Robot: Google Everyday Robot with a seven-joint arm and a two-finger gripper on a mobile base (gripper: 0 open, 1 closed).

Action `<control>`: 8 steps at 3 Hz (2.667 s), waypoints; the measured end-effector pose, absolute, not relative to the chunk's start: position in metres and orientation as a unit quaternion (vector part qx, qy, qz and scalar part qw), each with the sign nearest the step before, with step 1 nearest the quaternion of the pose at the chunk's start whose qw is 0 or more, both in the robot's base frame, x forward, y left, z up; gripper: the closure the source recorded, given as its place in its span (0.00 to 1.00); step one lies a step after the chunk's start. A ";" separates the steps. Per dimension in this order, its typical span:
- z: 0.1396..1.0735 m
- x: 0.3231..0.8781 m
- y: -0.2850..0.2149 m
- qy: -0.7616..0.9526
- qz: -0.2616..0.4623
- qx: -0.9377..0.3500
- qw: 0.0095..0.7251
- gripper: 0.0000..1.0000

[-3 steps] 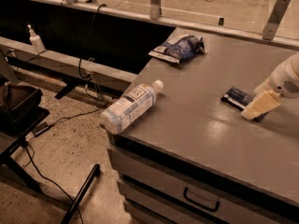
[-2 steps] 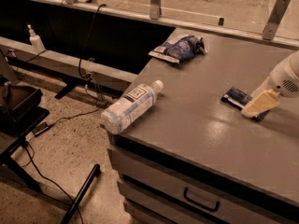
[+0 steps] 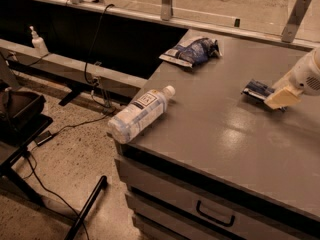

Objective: Move rxbar chocolate near blue plastic bottle

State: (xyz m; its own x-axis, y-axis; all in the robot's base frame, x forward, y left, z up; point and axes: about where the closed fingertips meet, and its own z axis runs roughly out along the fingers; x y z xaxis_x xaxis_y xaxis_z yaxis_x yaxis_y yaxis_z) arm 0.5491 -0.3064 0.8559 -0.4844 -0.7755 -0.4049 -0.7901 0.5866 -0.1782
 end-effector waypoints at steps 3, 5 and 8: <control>0.878 0.558 -0.229 0.807 0.017 -0.549 0.215 1.00; 0.857 0.539 -0.165 0.760 0.092 -0.608 0.212 1.00; 0.850 0.531 -0.142 0.740 0.121 -0.627 0.209 0.53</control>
Offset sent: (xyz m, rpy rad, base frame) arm 0.0121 0.0928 0.0393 -0.1161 0.0067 0.2414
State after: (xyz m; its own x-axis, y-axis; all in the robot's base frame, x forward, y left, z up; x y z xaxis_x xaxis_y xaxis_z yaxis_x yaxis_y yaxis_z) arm 0.5308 -0.1417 0.8498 -0.1259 -0.8782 -0.4613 -0.9796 0.1835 -0.0821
